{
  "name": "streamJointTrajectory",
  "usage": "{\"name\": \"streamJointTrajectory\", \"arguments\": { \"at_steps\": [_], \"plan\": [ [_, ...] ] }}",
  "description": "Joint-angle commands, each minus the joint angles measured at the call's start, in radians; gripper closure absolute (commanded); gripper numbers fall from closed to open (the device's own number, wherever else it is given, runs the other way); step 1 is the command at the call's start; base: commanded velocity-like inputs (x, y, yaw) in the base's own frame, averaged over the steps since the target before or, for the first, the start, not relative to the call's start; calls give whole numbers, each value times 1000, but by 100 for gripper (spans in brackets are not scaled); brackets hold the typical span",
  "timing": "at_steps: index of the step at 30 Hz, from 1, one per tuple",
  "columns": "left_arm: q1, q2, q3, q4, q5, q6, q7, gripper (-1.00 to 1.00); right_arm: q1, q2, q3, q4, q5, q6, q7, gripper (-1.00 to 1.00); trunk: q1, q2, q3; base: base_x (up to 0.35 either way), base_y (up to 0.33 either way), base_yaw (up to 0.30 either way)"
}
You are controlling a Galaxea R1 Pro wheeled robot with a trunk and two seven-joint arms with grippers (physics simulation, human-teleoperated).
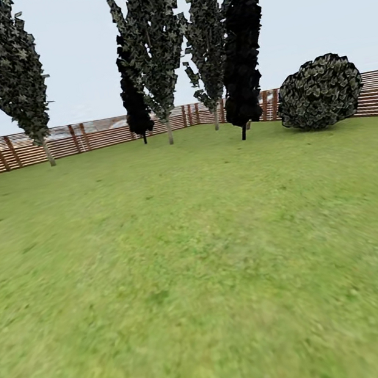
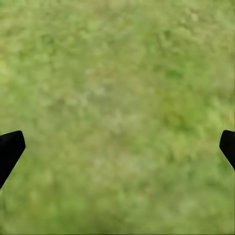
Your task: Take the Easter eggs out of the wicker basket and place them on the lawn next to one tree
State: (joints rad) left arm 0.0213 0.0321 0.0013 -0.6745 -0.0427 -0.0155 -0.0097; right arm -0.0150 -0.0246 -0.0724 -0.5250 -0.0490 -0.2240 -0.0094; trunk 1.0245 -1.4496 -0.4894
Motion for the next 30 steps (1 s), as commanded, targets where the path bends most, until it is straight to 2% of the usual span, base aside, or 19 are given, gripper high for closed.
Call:
{"name": "streamJointTrajectory", "arguments": {
  "at_steps": [1,18,23,30],
  "plan": [
    [0,0,0,2,-5,-2,0,-100,0,0,1,0,-5,-3,0,-100,0,0,-1,254,186,-24],
    [0,0,0,18,-9,-6,5,-100,0,-1,6,71,-1,-4,0,-100,0,0,-1,287,130,-2],
    [0,0,0,17,-9,-6,5,-100,0,7,6,169,2,-5,0,-100,0,0,-1,303,107,0],
    [0,0,-1,18,-9,-6,5,-100,0,6,2,232,-7,-5,0,-100,0,0,-1,303,113,0]
  ]
}}
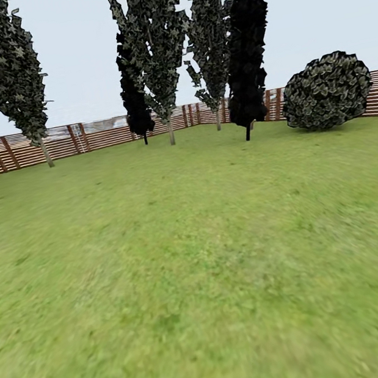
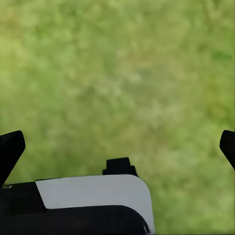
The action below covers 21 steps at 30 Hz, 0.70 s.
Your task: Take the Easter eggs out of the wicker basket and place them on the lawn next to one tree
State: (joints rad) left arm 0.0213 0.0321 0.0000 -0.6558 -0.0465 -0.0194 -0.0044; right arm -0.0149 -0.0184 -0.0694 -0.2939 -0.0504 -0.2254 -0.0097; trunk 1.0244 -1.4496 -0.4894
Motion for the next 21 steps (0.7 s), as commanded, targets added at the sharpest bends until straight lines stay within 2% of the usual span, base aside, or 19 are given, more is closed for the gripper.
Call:
{"name": "streamJointTrajectory", "arguments": {
  "at_steps": [1,5,11,21],
  "plan": [
    [0,0,0,0,-5,-2,-1,-100,0,-1,-2,3,-6,-4,0,-100,1,0,-1,303,113,0],
    [0,0,0,9,-6,0,-2,-100,-1,-3,-3,-10,-1,-6,0,-100,1,0,-1,303,113,0],
    [0,0,0,26,-7,0,-2,-100,-2,-6,-4,-137,-1,-6,-1,-100,1,0,-1,303,114,0],
    [0,-1,0,28,-7,-1,0,-100,-2,0,-2,-93,-1,-5,2,-100,1,0,-1,303,114,0]
  ]
}}
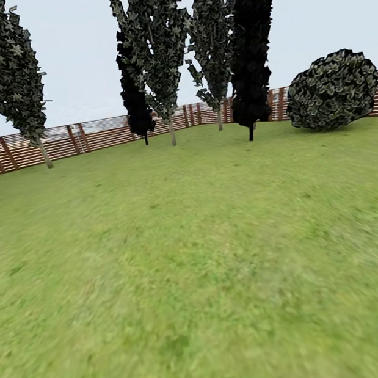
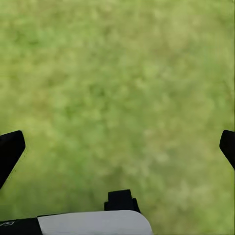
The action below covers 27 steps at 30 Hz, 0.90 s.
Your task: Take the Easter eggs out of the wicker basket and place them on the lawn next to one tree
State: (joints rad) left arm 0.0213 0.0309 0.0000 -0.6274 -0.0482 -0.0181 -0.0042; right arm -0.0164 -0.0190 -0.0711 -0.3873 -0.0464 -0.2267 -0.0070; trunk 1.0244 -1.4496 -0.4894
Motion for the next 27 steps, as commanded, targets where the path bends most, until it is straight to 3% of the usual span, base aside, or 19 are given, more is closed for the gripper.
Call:
{"name": "streamJointTrajectory", "arguments": {
  "at_steps": [1,27],
  "plan": [
    [0,0,0,-1,-5,-2,0,-100,0,-1,-1,2,-6,-3,2,-100,1,0,-1,303,113,0],
    [0,0,0,15,-5,-3,2,-100,0,-7,-4,-5,-6,-4,-3,-100,1,0,-1,329,9,0]
  ]
}}
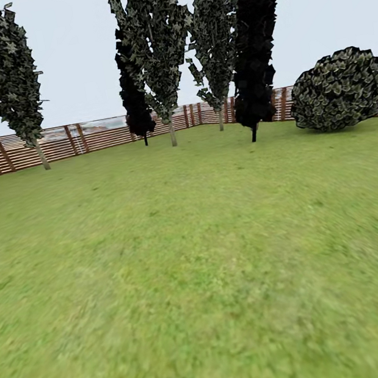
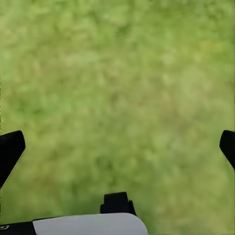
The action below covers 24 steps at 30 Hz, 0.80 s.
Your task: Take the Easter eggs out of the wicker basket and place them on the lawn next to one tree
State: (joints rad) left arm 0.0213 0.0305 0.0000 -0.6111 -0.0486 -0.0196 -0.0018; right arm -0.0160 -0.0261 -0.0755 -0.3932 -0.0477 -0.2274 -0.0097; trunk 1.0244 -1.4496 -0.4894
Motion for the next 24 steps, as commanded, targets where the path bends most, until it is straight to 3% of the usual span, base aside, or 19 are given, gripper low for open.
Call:
{"name": "streamJointTrajectory", "arguments": {
  "at_steps": [1,24],
  "plan": [
    [0,0,0,-1,-5,-2,0,-100,0,0,0,1,-6,-3,0,-100,1,0,-1,332,0,0],
    [0,3,-1,-2,-7,-3,2,-100,-1,4,5,-7,1,-4,1,-100,1,0,-1,331,19,0]
  ]
}}
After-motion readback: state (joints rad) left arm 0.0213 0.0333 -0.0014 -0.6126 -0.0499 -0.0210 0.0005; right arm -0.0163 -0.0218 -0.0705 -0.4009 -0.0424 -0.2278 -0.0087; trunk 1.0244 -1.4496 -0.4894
